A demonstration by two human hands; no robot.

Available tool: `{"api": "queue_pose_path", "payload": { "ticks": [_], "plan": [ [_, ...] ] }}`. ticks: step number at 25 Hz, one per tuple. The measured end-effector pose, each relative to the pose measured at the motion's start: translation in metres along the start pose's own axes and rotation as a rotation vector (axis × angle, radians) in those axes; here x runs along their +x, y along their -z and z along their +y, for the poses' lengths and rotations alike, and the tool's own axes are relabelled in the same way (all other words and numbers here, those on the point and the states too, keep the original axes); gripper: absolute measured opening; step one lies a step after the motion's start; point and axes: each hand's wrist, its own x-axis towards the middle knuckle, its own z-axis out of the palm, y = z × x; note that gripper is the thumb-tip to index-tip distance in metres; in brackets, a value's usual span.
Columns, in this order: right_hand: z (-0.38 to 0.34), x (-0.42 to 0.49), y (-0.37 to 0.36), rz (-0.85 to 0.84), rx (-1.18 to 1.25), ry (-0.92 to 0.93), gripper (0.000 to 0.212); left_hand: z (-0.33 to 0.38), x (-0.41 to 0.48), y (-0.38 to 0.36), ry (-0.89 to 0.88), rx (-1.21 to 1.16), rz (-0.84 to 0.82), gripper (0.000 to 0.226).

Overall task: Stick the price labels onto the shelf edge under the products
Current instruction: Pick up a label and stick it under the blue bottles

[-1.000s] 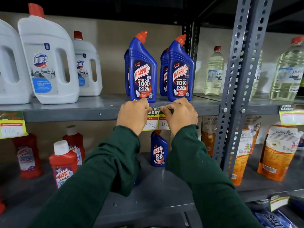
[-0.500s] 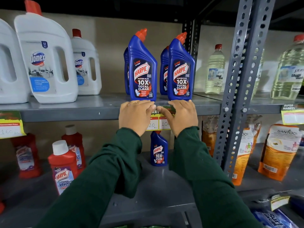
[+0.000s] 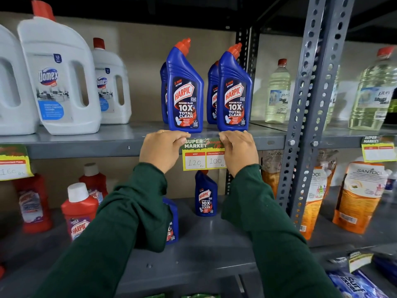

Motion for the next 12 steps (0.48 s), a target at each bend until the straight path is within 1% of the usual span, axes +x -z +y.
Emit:
{"api": "queue_pose_path", "payload": {
  "ticks": [3,4,7,8,9,10,11,12],
  "plan": [
    [-0.001,-0.001,0.000,-0.047,-0.015,-0.033,0.019,-0.001,0.001,0.002,0.013,0.002,-0.061,0.022],
    [-0.002,0.000,0.001,-0.044,-0.024,-0.022,0.021,-0.001,0.000,0.002,0.012,0.004,-0.062,0.023],
    [-0.006,-0.003,0.003,-0.115,-0.055,-0.042,0.027,0.001,-0.003,0.002,-0.022,0.011,-0.053,0.026],
    [-0.008,-0.005,0.006,-0.120,-0.027,-0.046,0.028,0.000,-0.004,0.003,-0.051,0.019,-0.055,0.027],
    [-0.009,-0.005,0.010,-0.149,0.030,-0.099,0.029,-0.001,-0.005,0.004,-0.070,0.027,-0.073,0.029],
    [-0.010,-0.004,0.017,-0.136,0.123,-0.156,0.030,-0.002,-0.006,0.005,-0.087,0.031,-0.095,0.031],
    [-0.012,-0.008,0.021,-0.140,0.157,-0.195,0.031,-0.003,-0.006,0.007,-0.081,0.005,-0.124,0.033],
    [-0.015,-0.018,0.023,-0.143,0.122,-0.148,0.034,-0.005,-0.006,0.009,-0.079,-0.028,-0.143,0.035]
  ]
}}
